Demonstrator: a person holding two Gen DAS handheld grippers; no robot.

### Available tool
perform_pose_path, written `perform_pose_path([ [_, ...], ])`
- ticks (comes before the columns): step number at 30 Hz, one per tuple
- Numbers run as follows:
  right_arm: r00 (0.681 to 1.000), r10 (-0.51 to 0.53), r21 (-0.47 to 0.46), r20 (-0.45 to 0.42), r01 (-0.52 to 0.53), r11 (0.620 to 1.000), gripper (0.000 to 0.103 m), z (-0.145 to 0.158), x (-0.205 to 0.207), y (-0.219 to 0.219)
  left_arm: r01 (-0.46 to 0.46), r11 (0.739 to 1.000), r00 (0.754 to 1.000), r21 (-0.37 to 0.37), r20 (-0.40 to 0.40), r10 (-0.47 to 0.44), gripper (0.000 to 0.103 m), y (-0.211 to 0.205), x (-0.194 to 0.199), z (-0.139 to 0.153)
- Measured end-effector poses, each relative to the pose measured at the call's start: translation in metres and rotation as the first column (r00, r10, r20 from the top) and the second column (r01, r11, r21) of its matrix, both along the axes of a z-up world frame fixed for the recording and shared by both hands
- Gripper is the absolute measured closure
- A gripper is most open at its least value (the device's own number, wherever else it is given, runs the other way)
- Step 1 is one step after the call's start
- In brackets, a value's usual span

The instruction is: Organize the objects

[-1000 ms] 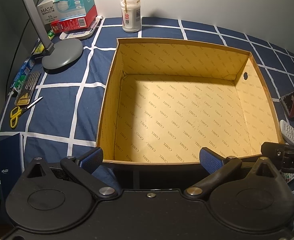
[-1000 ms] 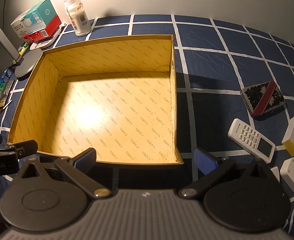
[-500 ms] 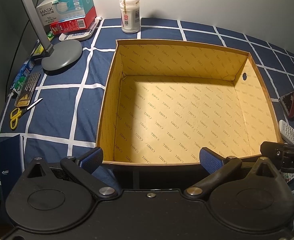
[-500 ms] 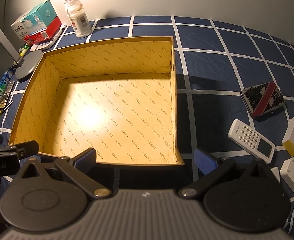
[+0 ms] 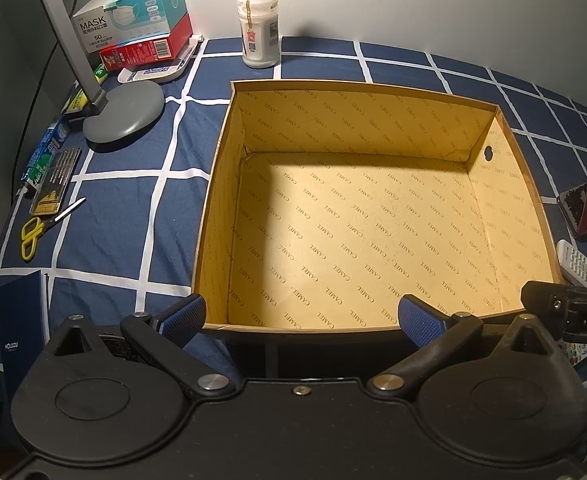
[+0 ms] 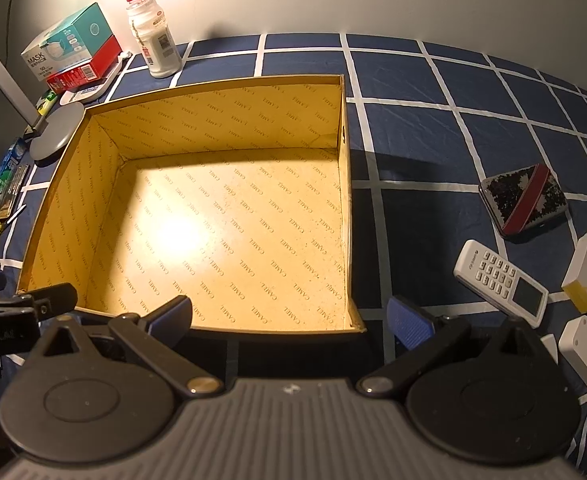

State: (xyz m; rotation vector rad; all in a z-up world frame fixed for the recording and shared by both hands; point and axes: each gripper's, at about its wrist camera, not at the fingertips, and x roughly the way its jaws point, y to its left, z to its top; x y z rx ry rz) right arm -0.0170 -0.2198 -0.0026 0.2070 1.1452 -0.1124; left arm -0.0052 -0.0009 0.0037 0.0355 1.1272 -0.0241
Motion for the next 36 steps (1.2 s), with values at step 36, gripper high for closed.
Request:
perform_pose_path([
  [36,1.0,-0.007,-0.002,0.019,0.007,1.0,0.0,0.0046,-0.0071,0.0032,0.009,1.0,1.0,0.001,0.012,-0.009,0.0,0.0013,-0.0048,0.0061],
])
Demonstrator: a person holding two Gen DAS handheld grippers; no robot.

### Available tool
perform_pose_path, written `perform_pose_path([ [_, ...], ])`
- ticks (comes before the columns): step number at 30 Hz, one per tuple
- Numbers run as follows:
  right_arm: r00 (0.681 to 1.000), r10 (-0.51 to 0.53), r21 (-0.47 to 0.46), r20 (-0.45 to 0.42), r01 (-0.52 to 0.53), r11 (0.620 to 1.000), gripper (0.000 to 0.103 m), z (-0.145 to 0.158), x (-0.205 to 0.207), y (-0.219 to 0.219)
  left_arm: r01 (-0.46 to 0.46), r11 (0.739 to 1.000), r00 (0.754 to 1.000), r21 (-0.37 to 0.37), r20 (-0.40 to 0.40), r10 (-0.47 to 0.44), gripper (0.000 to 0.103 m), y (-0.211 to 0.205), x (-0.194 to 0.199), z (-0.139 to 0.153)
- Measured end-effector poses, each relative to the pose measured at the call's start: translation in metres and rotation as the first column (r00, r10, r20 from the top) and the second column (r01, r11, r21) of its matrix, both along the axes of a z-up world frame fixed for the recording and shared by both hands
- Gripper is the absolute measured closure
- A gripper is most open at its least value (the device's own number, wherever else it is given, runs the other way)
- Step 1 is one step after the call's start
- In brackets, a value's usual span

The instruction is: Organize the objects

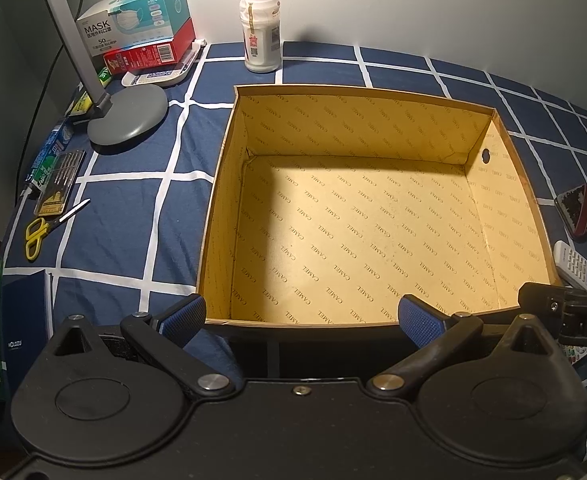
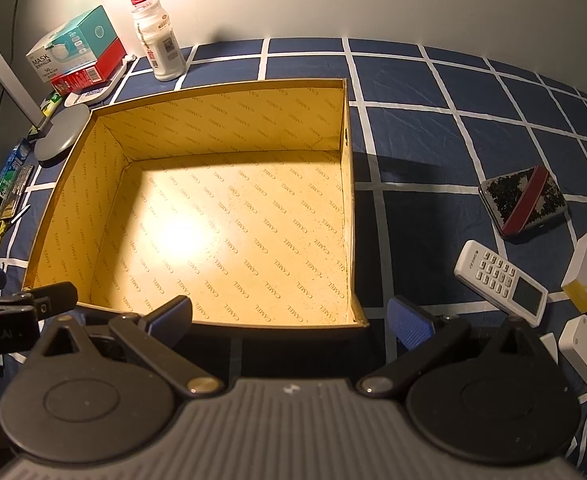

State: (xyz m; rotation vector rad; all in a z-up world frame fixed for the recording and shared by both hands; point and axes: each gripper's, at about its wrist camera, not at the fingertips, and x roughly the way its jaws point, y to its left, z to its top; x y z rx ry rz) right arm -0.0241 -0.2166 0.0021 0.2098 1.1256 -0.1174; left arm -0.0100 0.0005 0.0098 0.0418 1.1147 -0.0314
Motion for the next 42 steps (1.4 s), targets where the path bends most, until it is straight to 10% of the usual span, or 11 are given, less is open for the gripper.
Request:
perform_pose_path([
  [42,0.97,-0.233,0.011,0.062,0.233,0.972,0.0,0.012,-0.046,-0.048,0.213,0.977,0.977,-0.025,-0.006,-0.213,0.0,-0.063,-0.009,0.003],
])
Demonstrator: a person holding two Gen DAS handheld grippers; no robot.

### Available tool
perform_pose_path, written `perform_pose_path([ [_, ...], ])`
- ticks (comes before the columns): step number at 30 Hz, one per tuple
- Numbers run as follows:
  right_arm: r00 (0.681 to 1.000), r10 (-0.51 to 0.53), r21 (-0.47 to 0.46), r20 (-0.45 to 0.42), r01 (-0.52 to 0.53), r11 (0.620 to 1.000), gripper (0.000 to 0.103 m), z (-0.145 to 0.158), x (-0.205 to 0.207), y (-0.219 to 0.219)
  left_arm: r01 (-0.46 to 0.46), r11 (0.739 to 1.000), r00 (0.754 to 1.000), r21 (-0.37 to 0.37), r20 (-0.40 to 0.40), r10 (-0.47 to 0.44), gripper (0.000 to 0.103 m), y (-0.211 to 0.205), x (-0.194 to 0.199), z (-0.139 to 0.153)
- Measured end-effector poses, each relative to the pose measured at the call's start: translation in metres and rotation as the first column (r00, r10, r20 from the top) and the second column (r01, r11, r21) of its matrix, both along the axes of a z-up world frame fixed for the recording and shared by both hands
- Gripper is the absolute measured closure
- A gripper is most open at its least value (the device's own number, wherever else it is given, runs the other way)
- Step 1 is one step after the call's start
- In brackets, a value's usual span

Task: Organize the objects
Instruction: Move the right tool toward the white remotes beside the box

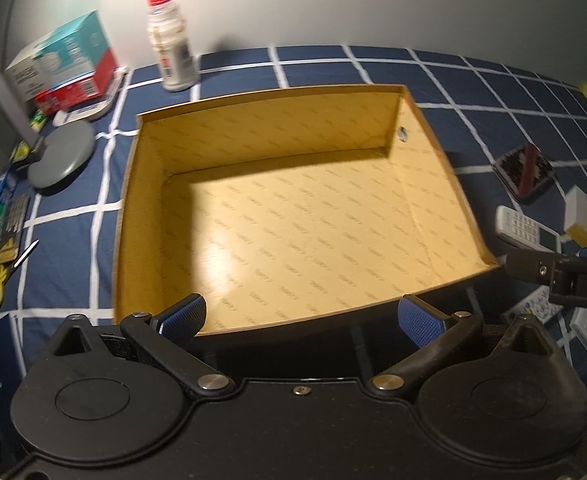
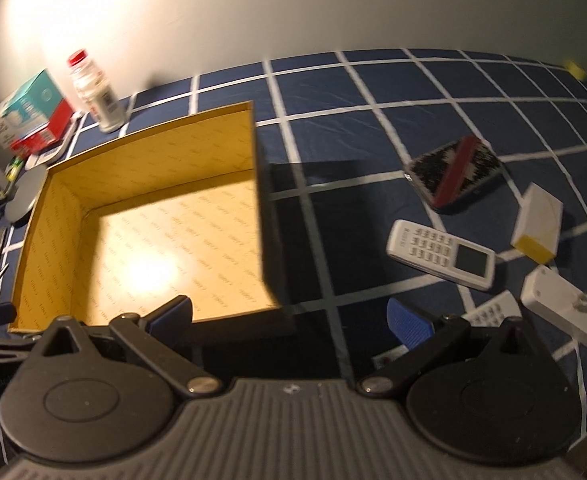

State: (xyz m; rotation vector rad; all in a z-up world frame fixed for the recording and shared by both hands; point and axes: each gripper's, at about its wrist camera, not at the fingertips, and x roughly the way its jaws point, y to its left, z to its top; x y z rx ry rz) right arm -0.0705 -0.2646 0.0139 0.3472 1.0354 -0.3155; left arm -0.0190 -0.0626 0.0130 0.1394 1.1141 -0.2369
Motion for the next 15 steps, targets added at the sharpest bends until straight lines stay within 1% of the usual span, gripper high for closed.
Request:
perform_pose_path([
  [11,0.994,-0.107,-0.005,-0.032,0.107,0.994,0.0,-0.008,-0.031,-0.036,0.097,0.995,0.995,-0.012,-0.025,-0.097,0.0,-0.043,-0.005,-0.008],
  [15,0.988,-0.146,0.009,-0.048,0.146,0.989,0.0,-0.013,-0.043,-0.052,0.131,0.991,0.991,-0.02,-0.031,-0.132,0.0,-0.063,-0.01,-0.011],
])
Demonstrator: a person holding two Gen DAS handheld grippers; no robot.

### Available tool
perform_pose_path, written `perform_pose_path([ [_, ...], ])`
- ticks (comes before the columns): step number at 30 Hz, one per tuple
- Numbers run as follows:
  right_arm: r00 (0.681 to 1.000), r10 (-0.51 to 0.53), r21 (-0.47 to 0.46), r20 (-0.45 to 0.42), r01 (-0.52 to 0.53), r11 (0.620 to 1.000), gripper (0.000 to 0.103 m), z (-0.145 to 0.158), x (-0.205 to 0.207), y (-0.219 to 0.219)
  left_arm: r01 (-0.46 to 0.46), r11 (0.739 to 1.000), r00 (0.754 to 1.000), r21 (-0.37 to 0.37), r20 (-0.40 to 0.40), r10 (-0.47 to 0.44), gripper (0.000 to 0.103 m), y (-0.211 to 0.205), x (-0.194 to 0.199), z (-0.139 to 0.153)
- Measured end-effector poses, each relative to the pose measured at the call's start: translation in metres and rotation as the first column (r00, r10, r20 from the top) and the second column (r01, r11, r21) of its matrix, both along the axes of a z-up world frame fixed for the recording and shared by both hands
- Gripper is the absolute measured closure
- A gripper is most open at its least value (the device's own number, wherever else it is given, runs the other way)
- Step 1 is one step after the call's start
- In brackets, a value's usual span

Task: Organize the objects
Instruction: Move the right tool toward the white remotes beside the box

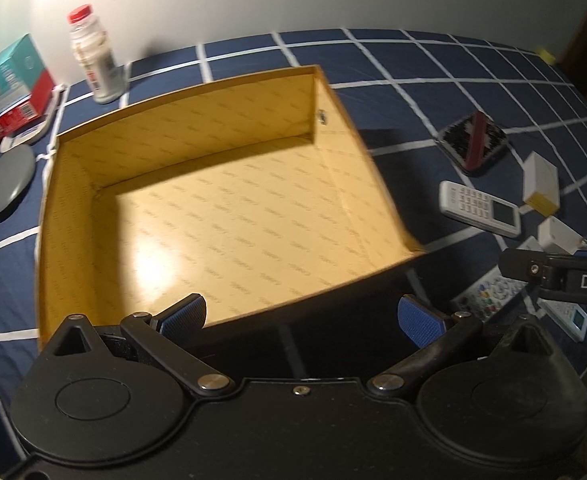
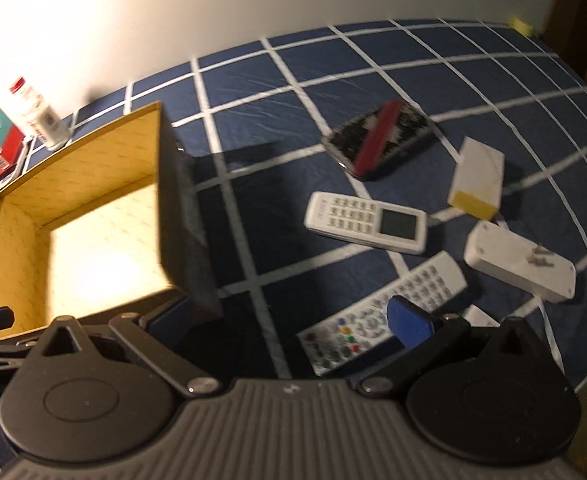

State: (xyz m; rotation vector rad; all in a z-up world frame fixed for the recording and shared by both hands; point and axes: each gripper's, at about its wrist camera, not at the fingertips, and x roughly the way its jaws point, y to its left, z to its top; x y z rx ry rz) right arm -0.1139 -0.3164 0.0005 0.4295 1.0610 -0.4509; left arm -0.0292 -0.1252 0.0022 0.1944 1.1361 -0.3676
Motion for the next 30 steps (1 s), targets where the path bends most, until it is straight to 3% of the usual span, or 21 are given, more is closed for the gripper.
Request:
perform_pose_path([
  [9,0.993,-0.116,0.032,-0.006,0.116,0.993,0.0,-0.01,-0.039,-0.054,0.117,0.993,0.993,0.016,-0.02,-0.116,0.0,-0.065,-0.014,-0.008],
  [16,0.97,-0.24,0.061,-0.029,0.241,0.969,0.0,-0.025,-0.082,-0.1,0.253,0.966,0.966,0.044,-0.056,-0.251,0.0,-0.13,-0.029,-0.021],
  [24,0.927,-0.371,0.125,-0.054,0.375,0.919,0.0,-0.045,-0.13,-0.14,0.419,0.907,0.903,0.031,-0.113,-0.414,0.0,-0.198,-0.053,-0.042],
  [30,0.876,-0.477,0.204,-0.071,0.48,0.853,0.0,-0.061,-0.163,-0.164,0.525,0.851,0.842,0.016,-0.155,-0.517,0.0,-0.242,-0.07,-0.063],
])
